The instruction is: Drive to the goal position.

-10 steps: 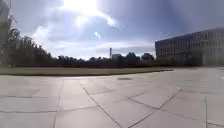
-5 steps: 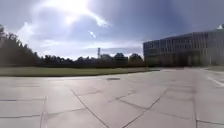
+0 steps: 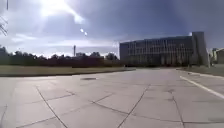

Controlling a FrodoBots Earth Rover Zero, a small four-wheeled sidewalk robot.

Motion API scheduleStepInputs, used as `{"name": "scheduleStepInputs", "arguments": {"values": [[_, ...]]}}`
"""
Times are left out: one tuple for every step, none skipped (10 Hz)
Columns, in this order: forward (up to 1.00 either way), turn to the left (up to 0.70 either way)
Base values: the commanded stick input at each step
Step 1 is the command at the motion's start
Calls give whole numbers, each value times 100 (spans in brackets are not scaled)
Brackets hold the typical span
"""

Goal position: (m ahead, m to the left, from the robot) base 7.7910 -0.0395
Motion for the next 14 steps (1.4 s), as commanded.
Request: {"name": "scheduleStepInputs", "arguments": {"values": [[50, -50], [50, -50], [50, -10], [50, 0], [50, 0], [50, 0], [50, 0], [50, 0], [50, 0], [50, 0], [50, 0], [50, 0], [50, 48], [50, 50]]}}
